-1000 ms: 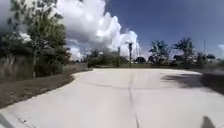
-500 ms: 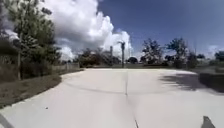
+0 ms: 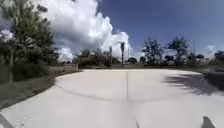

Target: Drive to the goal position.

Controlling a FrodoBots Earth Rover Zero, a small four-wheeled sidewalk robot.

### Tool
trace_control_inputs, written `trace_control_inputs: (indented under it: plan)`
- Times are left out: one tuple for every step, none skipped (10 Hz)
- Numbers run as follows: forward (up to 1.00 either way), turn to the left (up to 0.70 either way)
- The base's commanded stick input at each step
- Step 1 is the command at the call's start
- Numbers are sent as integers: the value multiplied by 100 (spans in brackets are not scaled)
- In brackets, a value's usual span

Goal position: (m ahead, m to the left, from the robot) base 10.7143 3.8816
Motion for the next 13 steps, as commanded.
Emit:
trace_control_inputs:
  plan:
    - [70,0]
    - [70,0]
    - [70,0]
    - [70,0]
    - [70,0]
    - [70,0]
    - [70,0]
    - [70,0]
    - [70,0]
    - [70,0]
    - [70,0]
    - [70,0]
    - [70,0]
